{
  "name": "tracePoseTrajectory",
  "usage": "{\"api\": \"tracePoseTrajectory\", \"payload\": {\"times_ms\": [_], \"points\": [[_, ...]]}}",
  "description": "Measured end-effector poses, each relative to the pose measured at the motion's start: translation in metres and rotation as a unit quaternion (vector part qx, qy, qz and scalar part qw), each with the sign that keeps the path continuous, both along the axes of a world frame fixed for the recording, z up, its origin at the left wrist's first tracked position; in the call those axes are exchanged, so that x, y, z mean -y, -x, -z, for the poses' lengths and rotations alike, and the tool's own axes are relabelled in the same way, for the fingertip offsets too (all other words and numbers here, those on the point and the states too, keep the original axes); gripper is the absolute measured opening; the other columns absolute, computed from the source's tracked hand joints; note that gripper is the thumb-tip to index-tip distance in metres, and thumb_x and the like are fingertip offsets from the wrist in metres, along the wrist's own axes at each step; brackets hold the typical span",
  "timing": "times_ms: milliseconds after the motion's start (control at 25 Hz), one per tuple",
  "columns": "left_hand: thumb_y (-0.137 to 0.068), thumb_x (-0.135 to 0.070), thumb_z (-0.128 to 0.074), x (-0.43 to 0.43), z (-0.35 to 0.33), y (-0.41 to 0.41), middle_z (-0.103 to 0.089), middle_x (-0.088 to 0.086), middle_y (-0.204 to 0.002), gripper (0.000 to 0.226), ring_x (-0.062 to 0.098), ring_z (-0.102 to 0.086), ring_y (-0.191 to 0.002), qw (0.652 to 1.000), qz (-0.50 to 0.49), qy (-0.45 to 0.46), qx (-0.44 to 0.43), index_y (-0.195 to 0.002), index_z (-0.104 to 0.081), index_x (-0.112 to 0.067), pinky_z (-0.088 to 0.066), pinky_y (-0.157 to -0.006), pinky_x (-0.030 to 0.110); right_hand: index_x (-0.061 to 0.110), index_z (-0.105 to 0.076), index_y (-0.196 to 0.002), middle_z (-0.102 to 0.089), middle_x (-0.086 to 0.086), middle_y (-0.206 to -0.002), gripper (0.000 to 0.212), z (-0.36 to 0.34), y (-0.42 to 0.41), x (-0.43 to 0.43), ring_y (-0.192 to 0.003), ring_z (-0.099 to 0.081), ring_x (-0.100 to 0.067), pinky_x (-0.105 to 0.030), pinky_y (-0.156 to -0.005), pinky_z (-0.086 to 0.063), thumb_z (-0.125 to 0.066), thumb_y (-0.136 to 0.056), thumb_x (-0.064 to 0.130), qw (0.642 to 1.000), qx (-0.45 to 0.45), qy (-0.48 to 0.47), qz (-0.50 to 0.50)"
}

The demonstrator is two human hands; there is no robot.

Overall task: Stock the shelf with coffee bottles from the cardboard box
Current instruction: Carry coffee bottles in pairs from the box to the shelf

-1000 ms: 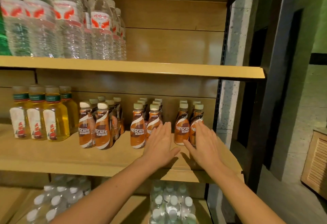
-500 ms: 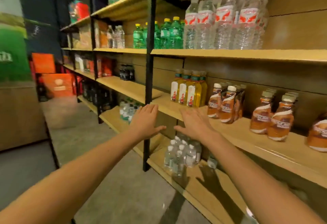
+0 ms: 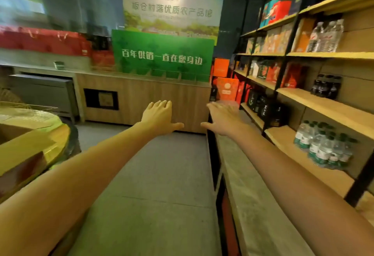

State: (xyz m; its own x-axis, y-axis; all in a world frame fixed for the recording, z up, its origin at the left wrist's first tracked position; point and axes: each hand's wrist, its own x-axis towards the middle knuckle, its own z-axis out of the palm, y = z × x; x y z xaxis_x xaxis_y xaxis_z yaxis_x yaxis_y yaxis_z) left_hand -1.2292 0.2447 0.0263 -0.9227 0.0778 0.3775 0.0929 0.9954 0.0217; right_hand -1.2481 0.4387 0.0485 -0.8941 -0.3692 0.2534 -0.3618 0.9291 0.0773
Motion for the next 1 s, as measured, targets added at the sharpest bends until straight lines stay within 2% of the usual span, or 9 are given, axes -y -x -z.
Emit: {"api": "tracePoseTrajectory", "payload": {"times_ms": [120,280,440,600,800,1000], "points": [[-0.081,-0.065,-0.049,0.108,0.003,0.006,-0.037,0.012,-0.147,0.088,0.028,-0.034,-0.136,0.997,-0.065,0.030,0.009,-0.142,-0.028,-0.004,-0.025,-0.113,0.042,0.010,-0.027,-0.146,-0.029,-0.009,-0.154,0.073,0.006,0.028,0.111,-0.141,-0.028,-0.027,-0.047,-0.117,-0.019,-0.052,-0.090,0.049,0.999,0.005,0.000,-0.054],[-0.080,-0.066,-0.050,0.229,0.004,0.008,-0.041,0.012,-0.143,0.087,0.028,-0.038,-0.133,0.990,-0.136,0.034,0.035,-0.140,-0.031,-0.004,-0.028,-0.112,0.045,0.010,-0.026,-0.146,-0.030,-0.009,-0.154,0.072,0.010,0.059,0.242,-0.141,-0.028,-0.028,-0.048,-0.117,-0.018,-0.051,-0.090,0.049,0.992,0.018,0.000,-0.121],[-0.081,-0.062,-0.052,0.318,0.005,0.014,-0.048,0.012,-0.134,0.078,0.028,-0.044,-0.125,0.981,-0.186,0.027,0.044,-0.132,-0.039,-0.005,-0.032,-0.107,0.042,0.010,-0.027,-0.146,-0.031,-0.009,-0.153,0.071,0.014,0.087,0.349,-0.141,-0.029,-0.028,-0.048,-0.117,-0.018,-0.052,-0.090,0.048,0.983,0.018,-0.011,-0.183],[-0.083,-0.060,-0.051,0.388,0.022,0.028,-0.039,0.013,-0.144,0.081,0.030,-0.036,-0.133,0.966,-0.254,0.020,0.047,-0.139,-0.031,-0.006,-0.029,-0.110,0.042,0.010,-0.027,-0.146,-0.032,-0.010,-0.152,0.071,0.027,0.119,0.444,-0.141,-0.030,-0.028,-0.046,-0.117,-0.020,-0.052,-0.091,0.047,0.966,0.012,-0.017,-0.259],[-0.080,-0.067,-0.048,0.478,0.058,0.067,-0.027,0.010,-0.153,0.092,0.029,-0.026,-0.140,0.929,-0.360,0.031,0.075,-0.147,-0.020,-0.010,-0.022,-0.116,0.044,0.008,-0.029,-0.144,-0.039,-0.010,-0.147,0.071,0.053,0.174,0.556,-0.137,-0.036,-0.027,-0.042,-0.114,-0.027,-0.054,-0.090,0.046,0.929,-0.007,-0.033,-0.369],[-0.080,-0.065,-0.051,0.548,0.074,0.105,-0.027,0.011,-0.153,0.091,0.027,-0.024,-0.142,0.878,-0.472,-0.010,0.075,-0.145,-0.022,-0.009,-0.018,-0.118,0.043,0.008,-0.023,-0.145,-0.030,-0.012,-0.153,0.075,0.066,0.236,0.663,-0.141,-0.028,-0.027,-0.042,-0.116,-0.019,-0.054,-0.089,0.046,0.874,-0.023,-0.065,-0.481]]}}
